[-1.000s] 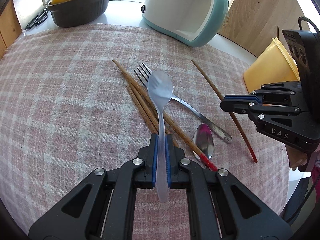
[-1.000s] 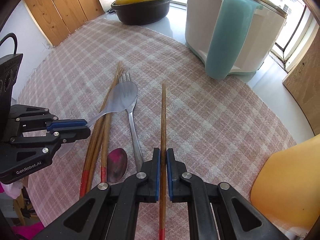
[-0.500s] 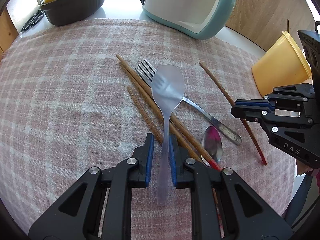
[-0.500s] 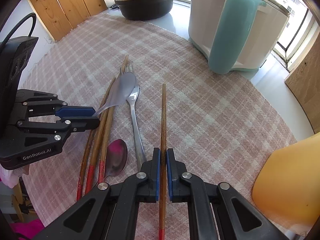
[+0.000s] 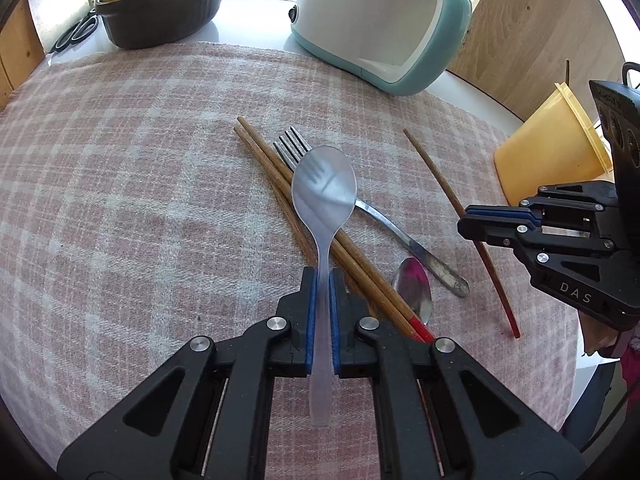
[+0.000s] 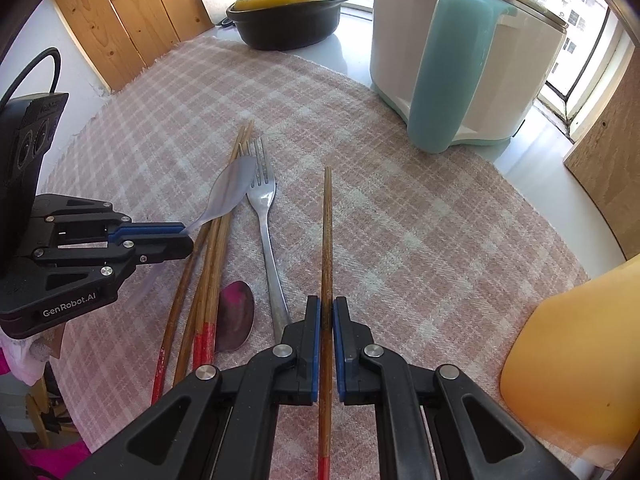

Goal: Organize utensils
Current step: 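Carry the clear spoon and chopstick in both tools over the yellow container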

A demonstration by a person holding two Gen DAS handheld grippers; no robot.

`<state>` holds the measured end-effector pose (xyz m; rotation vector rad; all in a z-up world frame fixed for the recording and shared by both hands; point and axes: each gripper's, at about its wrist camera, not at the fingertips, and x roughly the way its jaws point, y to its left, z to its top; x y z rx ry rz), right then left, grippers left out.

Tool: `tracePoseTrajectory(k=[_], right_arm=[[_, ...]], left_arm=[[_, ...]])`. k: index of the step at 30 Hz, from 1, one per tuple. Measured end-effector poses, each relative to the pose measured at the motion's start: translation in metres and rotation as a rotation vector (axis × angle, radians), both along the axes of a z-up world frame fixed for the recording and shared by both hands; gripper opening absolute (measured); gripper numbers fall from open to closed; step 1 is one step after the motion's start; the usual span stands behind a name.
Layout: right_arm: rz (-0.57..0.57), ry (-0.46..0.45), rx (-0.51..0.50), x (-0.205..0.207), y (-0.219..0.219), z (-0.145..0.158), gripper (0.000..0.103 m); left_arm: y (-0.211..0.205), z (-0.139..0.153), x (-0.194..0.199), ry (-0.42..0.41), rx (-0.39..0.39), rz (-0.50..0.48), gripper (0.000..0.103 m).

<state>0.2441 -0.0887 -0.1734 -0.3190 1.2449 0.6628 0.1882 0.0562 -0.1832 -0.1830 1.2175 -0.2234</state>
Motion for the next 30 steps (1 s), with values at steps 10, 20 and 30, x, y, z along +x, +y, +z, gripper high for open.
tracePoseTrajectory(k=[10,20,30], right_arm=[[0.001,-0.031,0.056,-0.011,-0.012,0.024,0.003],[0.003,-0.093,0.129,-0.022,-0.034,0.063,0.003],[0.025,-0.160,0.199,-0.034,-0.065,0.109,0.003]], left_arm=[[0.000,0.027,-0.022,-0.064,-0.049,0.053,0.004],[-0.026,0.066,-0.039,-0.158,-0.069,0.068,0.004],[-0.057,0.101,-0.045,-0.253,-0.110,0.098,0.004]])
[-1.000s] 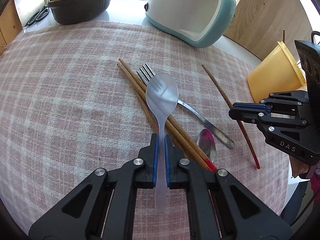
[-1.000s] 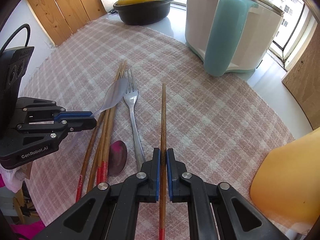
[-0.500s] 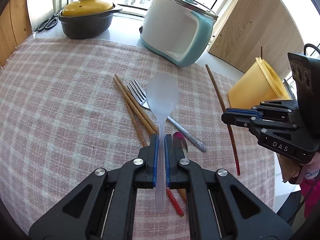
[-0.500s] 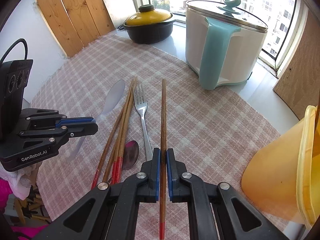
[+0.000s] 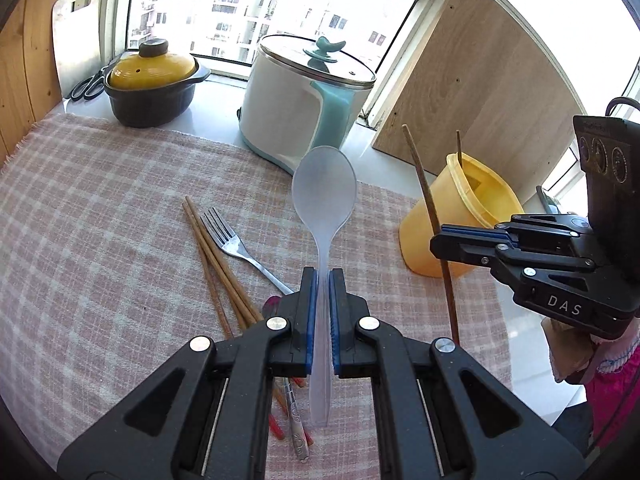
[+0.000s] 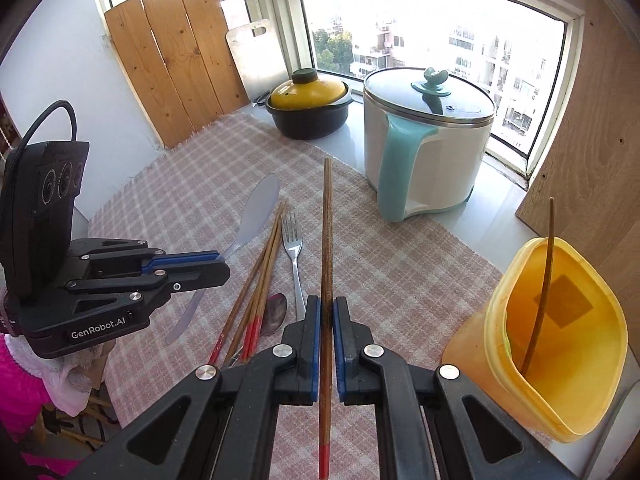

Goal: Organize utensils
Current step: 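Carry the clear spoon and chopstick in both tools over the yellow container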

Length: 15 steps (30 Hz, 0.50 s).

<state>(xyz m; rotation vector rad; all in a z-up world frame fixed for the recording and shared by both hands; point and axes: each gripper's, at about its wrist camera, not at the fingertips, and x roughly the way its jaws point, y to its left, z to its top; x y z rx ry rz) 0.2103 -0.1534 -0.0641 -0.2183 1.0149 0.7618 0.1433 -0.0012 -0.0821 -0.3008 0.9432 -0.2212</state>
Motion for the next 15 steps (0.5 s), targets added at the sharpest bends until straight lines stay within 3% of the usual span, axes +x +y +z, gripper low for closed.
tracePoseTrajectory(k=[15], right_arm=[[-0.032,-0.061,0.103,0.012,-0.066,0.051,0.003]], left_arm=[[-0.053,0.041,0.014,-0.105,-0.041,0.008,0.004]])
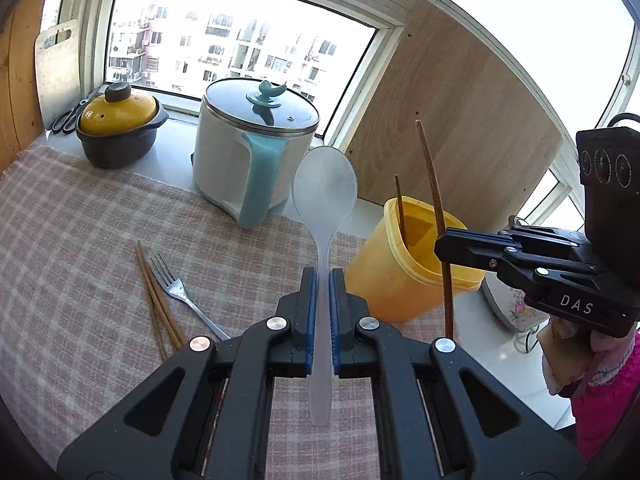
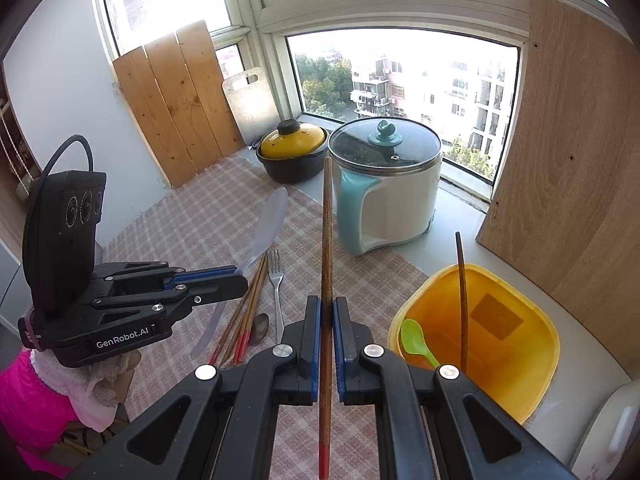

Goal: Organize utensils
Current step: 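Carry the clear spoon and chopstick in both tools over the yellow container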

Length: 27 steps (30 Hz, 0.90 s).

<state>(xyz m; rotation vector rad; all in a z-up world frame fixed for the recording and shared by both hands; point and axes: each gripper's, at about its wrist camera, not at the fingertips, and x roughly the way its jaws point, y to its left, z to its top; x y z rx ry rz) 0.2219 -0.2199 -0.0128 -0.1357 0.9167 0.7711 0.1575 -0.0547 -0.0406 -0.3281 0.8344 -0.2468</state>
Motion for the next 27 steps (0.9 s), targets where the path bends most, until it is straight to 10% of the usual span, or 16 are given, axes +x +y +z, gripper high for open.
tracePoseTrajectory(k=[27], right_arm=[[-0.113,-0.104,0.058,0.062,-0.082,0.036,0.003]], left_arm=[[-0.103,0.017,0.086,-0.059,-0.014,-0.043,0.004]])
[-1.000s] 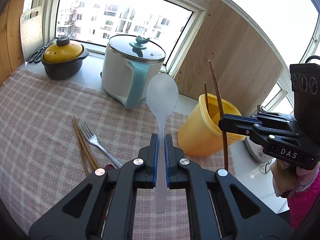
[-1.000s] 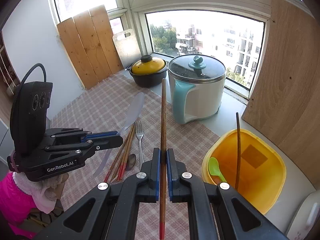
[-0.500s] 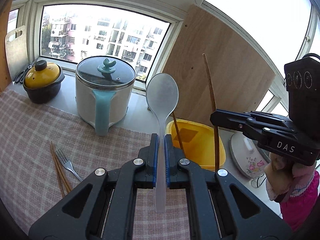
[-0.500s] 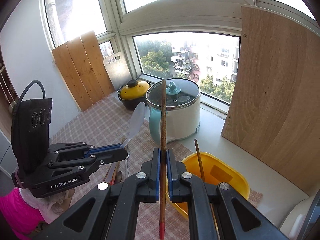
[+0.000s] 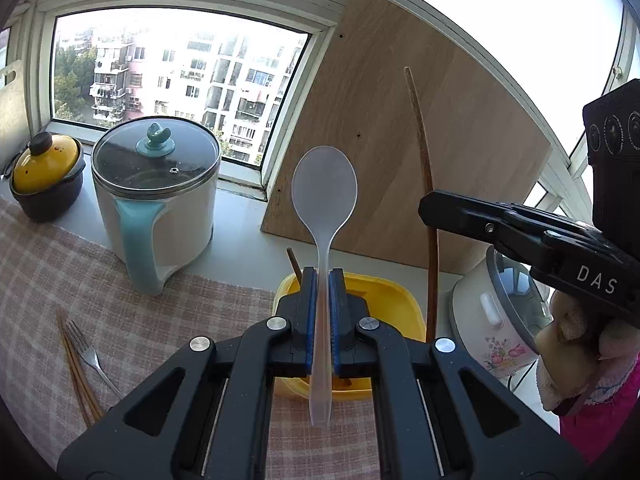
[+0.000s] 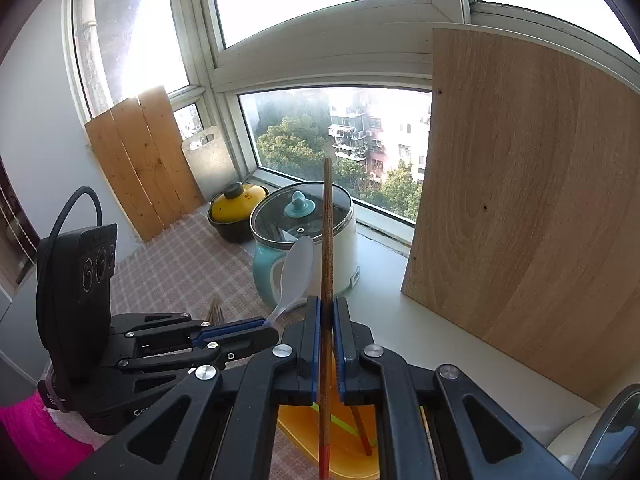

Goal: Organize utensils
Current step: 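Carry the clear spoon and chopstick in both tools over the yellow container, then lower both tools into the container and open them to release the items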

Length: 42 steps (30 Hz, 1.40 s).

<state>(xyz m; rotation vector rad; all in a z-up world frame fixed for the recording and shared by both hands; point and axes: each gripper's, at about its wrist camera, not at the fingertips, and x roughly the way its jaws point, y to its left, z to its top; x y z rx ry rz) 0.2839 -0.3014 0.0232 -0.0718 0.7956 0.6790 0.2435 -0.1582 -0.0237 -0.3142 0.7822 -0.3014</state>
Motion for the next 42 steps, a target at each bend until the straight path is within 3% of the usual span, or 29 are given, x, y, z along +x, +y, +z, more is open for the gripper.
tracePoseTrajectory(k=[21,42], right_arm=[[-0.056,0.071,-0.021,0.034,-0.017,-0.042,0.003],[-0.070,0.112,-0.045,0.031,-0.024,-0.066,0.007]], left_arm=[[-0.027,-0.041,0.028,0.021,-0.011,0.020,0.004],[-0.031,-0.038,0.014,0.039,-0.022,0.001,0.004]])
